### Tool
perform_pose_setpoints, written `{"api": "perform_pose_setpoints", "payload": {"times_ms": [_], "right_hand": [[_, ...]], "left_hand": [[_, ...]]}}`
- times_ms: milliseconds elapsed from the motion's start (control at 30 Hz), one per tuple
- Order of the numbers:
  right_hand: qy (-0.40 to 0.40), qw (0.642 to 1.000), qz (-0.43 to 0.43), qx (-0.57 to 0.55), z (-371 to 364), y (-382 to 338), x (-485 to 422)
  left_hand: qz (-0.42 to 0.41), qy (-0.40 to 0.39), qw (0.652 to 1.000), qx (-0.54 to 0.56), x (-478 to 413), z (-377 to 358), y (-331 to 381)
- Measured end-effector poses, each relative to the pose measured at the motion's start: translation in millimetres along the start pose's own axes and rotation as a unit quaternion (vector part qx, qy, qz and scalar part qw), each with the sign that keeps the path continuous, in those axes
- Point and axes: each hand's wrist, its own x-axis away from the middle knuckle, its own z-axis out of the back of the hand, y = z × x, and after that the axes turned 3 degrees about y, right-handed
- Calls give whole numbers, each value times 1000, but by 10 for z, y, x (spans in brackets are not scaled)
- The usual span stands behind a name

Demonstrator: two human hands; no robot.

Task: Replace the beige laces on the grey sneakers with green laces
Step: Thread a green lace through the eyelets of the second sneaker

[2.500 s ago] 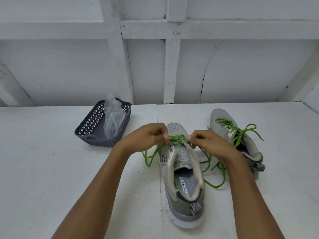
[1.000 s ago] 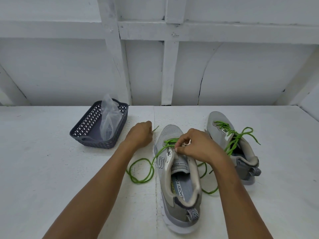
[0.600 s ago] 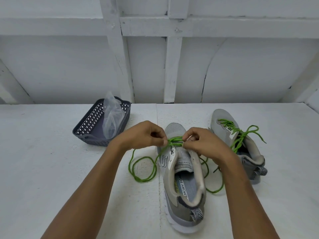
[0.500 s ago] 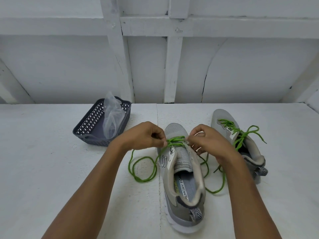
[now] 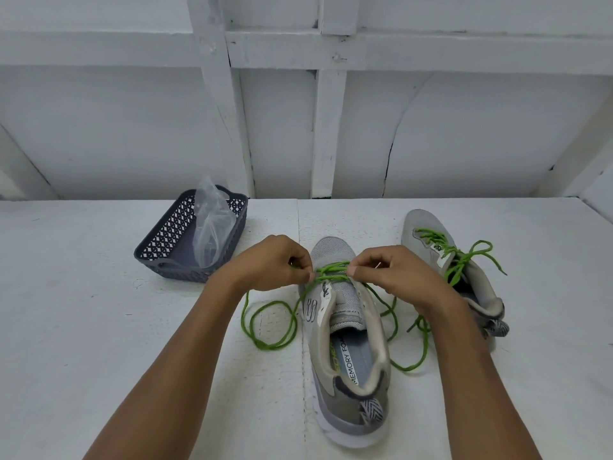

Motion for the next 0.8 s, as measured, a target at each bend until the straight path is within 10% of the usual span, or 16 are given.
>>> {"api": "perform_pose_setpoints", "payload": {"times_ms": [333,800], "right_hand": [[-70,972,-13,222,-120,-264,-98],[-60,990,-46,123,-245,-117,-148]], "left_hand": [[-12,13,1000,-23,-2,10,3],[-17,11,999,40,55,17,-7]]}}
